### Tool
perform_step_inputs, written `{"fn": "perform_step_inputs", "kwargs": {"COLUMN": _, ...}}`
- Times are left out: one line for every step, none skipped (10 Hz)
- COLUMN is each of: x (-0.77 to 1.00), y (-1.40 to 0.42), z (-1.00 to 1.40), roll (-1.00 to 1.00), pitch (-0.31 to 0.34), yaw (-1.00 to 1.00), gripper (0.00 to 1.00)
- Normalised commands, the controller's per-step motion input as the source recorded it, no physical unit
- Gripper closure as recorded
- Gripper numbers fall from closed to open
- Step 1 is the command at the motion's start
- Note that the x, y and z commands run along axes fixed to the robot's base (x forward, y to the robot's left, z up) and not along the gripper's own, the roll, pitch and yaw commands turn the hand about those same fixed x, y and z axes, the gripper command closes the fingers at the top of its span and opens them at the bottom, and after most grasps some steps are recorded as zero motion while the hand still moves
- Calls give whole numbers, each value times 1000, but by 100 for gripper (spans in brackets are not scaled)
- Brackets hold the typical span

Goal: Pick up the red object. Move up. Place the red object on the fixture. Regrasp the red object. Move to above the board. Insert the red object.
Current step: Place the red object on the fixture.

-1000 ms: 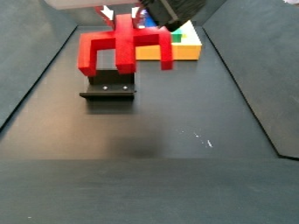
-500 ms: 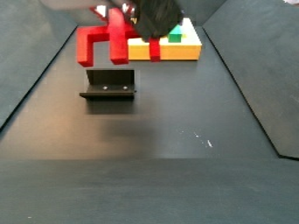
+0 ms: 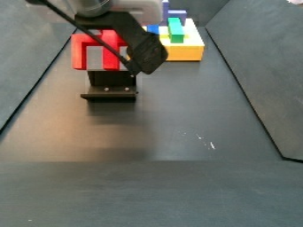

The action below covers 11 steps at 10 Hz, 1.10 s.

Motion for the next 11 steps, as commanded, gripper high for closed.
{"fn": "perform_step_inputs", "kwargs": {"x": 443, "y": -163, "z": -371, "roll": 160, "pitch": 0, "yaw": 37, "gripper": 100}}
{"fn": "perform_step_inputs", "kwargs": {"x": 349, "y": -254, "z": -537, "roll": 163, "pitch": -183, "yaw": 20, "gripper": 100}}
{"fn": "perform_step_inputs", "kwargs": {"x": 246, "y": -186, "z": -409, "roll": 140, "pitch": -109, "yaw": 0, "gripper": 100}}
{"fn": "perform_step_inputs", "kwargs": {"x": 123, "y": -23, "z": -174, "roll": 37, "pitch": 0, "yaw": 0, "gripper": 100}}
{"fn": "perform_step_inputs", "kwargs": {"x": 31, "y": 0, "z": -6, "roll": 0, "pitch": 0, "yaw": 0, "gripper": 100}}
{"fn": "perform_step_inputs", "kwargs": {"x": 3, "y": 0, "z": 0, "roll": 0, "pitch": 11, "yaw": 0, "gripper": 100}}
{"fn": "perform_step_inputs", "kwargs": {"x": 26, "y": 0, "z": -109, "roll": 20, "pitch": 3, "yaw": 0, "gripper": 100}}
{"fn": "perform_step_inputs", "kwargs": {"x": 0, "y": 0, "z": -203, "roll": 26, "pitch": 0, "yaw": 0, "gripper": 100}}
{"fn": "perform_step_inputs", "kwargs": {"x": 0, "y": 0, "z": -200, "roll": 29, "pitch": 0, "yaw": 0, "gripper": 100}}
{"fn": "perform_step_inputs", "kwargs": {"x": 0, "y": 0, "z": -231, "roll": 57, "pitch": 0, "yaw": 0, "gripper": 100}}
{"fn": "perform_step_inputs", "kwargs": {"x": 0, "y": 0, "z": -174, "roll": 60, "pitch": 0, "yaw": 0, "gripper": 100}}
